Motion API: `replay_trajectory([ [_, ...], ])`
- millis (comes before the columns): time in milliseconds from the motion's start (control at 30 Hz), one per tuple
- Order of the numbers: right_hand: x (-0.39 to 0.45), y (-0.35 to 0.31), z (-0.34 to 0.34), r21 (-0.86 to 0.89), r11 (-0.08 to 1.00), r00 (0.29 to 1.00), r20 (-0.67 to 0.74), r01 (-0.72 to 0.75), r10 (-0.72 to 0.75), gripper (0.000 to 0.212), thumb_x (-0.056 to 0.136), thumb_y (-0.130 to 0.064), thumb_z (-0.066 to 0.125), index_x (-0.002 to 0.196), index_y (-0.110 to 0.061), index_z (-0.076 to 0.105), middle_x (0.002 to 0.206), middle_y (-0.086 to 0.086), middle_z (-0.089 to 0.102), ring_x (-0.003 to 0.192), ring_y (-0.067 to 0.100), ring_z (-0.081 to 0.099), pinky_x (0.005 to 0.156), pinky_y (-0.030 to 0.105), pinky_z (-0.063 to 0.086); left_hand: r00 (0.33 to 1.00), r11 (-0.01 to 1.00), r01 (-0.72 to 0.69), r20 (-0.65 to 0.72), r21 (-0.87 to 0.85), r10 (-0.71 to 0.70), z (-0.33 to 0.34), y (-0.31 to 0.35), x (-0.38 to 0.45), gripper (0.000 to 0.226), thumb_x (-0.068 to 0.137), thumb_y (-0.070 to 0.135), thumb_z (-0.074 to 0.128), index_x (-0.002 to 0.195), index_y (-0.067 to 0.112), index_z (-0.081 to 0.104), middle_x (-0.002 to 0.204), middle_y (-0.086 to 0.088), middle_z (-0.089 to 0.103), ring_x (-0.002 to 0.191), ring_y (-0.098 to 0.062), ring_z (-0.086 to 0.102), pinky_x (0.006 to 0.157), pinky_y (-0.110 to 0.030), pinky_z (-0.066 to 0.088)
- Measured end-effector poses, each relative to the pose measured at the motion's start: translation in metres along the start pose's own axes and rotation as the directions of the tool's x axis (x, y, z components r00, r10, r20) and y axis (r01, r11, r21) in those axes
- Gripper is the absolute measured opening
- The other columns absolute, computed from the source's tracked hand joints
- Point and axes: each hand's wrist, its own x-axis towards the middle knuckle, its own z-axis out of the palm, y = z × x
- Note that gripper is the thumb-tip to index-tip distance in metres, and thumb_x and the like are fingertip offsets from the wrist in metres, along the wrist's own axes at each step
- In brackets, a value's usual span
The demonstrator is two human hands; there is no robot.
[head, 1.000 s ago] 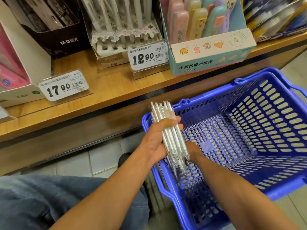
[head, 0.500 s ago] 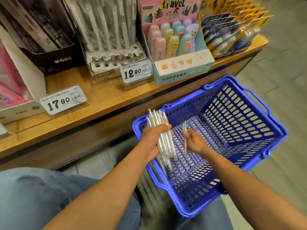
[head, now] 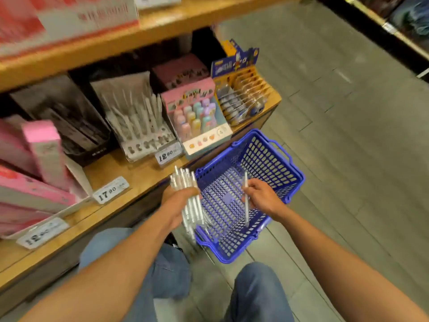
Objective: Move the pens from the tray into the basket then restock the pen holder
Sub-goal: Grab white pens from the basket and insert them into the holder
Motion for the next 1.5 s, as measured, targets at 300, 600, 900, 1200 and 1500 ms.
replay_trajectory([
  [300,-0.197,-0.173,-0.081,0.053,0.994,0.990,0.103,0.094,-0.099,0.025,0.098,-0.019,0.049,0.073,-0.018,0.050,0.060,0.000,0.067,0.043,0.009,0.055,0.048,0.024,0.043,1.000,1.000,0.005,-0.014,-0.011,-0.005,-0.061,0.103,-0.246,0.042,0.076,-0.001,0.075,0.115,-0.005,0.062,0.085,-0.022,0.074,0.071,-0.031,0.073,0.066,-0.043,0.061],
  [600,-0.336,-0.291,-0.090,0.073,0.979,0.960,0.195,0.190,-0.200,0.018,0.089,-0.024,0.050,0.075,-0.013,0.055,0.065,0.005,0.069,0.050,0.010,0.057,0.054,0.033,0.043,0.998,0.982,-0.049,-0.056,-0.180,0.040,-0.128,0.145,-0.426,0.014,0.085,0.000,0.067,0.098,0.003,0.065,0.081,-0.017,0.069,0.066,-0.024,0.068,0.062,-0.032,0.056],
  [900,-0.383,-0.424,0.008,0.097,0.945,0.899,0.291,0.311,-0.326,0.033,0.094,-0.016,0.051,0.061,-0.019,0.049,0.052,-0.006,0.057,0.043,0.011,0.049,0.046,0.026,0.038,0.978,0.940,-0.190,-0.137,-0.284,0.156,-0.288,0.178,-0.499,0.035,0.076,0.003,0.077,0.109,-0.001,0.068,0.088,-0.016,0.077,0.076,-0.026,0.075,0.063,-0.034,0.058],
  [1200,-0.415,-0.559,0.114,0.081,0.887,0.824,0.339,0.455,-0.454,0.022,0.093,-0.029,0.055,0.075,-0.017,0.057,0.055,-0.010,0.057,0.052,0.010,0.055,0.046,0.023,0.043,0.941,0.903,-0.297,-0.253,-0.311,0.222,-0.438,0.223,-0.539,0.048,0.064,0.002,0.082,0.110,-0.006,0.068,0.095,-0.022,0.075,0.080,-0.034,0.074,0.068,-0.042,0.060],
  [1500,-0.414,-0.648,0.141,0.104,0.834,0.781,0.303,0.542,-0.546,0.015,0.097,-0.024,0.053,0.095,-0.012,0.062,0.087,0.014,0.070,0.058,0.016,0.062,0.050,0.028,0.046,0.918,0.889,-0.369,-0.256,-0.271,0.303,-0.481,0.283,-0.548,0.058,0.054,0.011,0.083,0.106,-0.008,0.067,0.088,-0.019,0.073,0.081,-0.037,0.072,0.080,-0.053,0.059],
])
